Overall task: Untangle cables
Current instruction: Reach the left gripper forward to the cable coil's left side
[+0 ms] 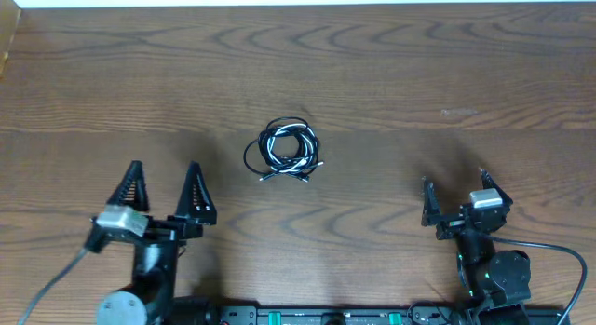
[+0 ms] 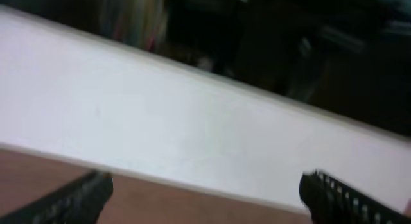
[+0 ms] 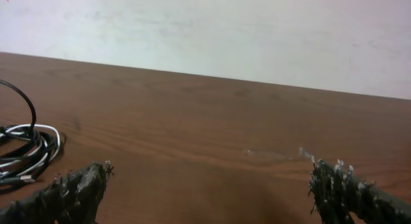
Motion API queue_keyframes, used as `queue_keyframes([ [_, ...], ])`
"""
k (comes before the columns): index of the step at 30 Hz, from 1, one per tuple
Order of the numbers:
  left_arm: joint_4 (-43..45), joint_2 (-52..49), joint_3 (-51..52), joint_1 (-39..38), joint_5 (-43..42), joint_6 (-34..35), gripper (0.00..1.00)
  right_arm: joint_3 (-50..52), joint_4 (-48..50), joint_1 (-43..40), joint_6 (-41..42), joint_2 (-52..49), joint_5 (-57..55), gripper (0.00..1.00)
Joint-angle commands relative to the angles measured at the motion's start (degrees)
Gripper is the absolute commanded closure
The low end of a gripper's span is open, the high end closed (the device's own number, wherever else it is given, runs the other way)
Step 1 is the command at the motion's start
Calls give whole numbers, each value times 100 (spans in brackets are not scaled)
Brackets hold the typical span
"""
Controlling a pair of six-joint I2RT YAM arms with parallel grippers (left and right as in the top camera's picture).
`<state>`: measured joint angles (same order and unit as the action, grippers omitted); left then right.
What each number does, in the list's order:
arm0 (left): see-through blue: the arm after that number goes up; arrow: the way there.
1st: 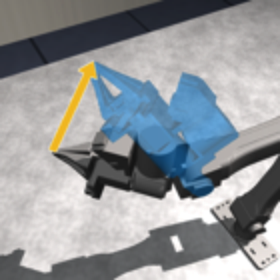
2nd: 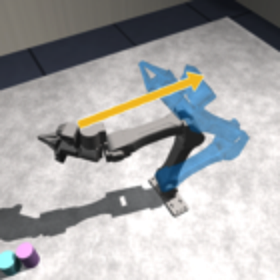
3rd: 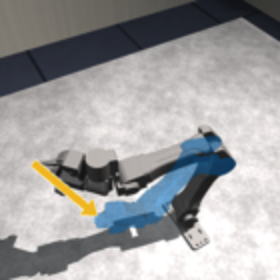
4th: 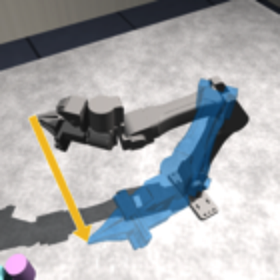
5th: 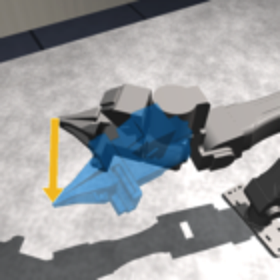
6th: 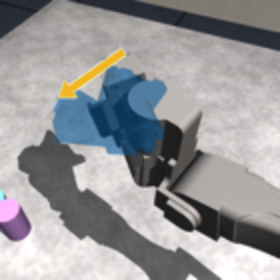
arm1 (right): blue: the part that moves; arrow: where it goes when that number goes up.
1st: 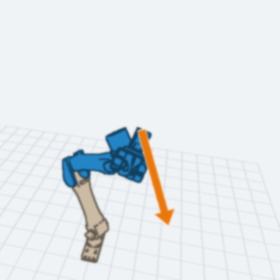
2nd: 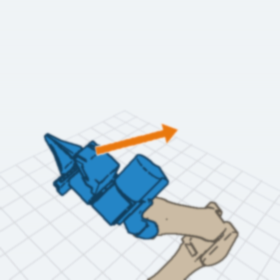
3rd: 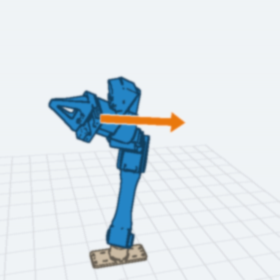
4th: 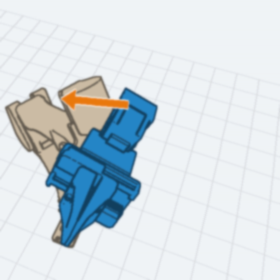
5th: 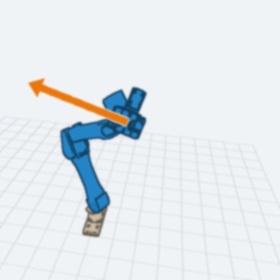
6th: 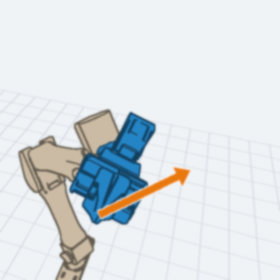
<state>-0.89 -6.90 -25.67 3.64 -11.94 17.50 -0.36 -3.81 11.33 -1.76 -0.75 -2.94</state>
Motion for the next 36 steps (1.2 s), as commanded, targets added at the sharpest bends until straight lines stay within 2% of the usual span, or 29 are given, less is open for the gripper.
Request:
queue_keyframes([
  [1, -1008, -756, -1484, -20, -111, -590, 2, 4, -26, 39, -50, -7, 13, 1],
  [5, -2326, -1998, -2885, -20, -341, -684, 2, 4, -26, 39, -50, -7, 13, 1],
  [10, -3250, -3499, -3746, -20, -833, -745, 2, 4, -26, 39, -50, -7, 13, 1],
  [16, -3270, -5128, -3786, -20, -1434, -737, 2, 4, -26, 39, -50, -7, 13, 1],
  [22, -3294, -6419, -3786, -20, -1447, -739, 1, 4, -26, 39, -50, -7, 13, 1],
  [23, -3296, -6559, -3783, -20, -1445, -739, 13, 4, -26, 39, -50, -7, 13, 1],
  [24, -3296, -6778, -3783, -20, -1445, -741, 30, 4, -28, 39, -50, -7, 13, 1],
  [25, -3296, -6926, -3783, -20, -1445, -741, 61, 4, -28, 39, -50, -7, 13, 1],
  [26, -3296, -7060, -3783, -20, -1445, -741, 86, 4, -28, 39, -50, -7, 13, 1],
  [27, -3296, -7197, -3783, -20, -1443, -743, 93, 4, -28, 39, -50, -7, 11, 1],
  [33, -3346, -8039, -3783, -20, -1443, -1274, 93, 4, -28, 39, -50, -7, 13, 1],
  [36, -3357, -8472, -3783, -20, -1445, -1307, 92, 4, -28, 39, -48, -7, 11, 1],
])
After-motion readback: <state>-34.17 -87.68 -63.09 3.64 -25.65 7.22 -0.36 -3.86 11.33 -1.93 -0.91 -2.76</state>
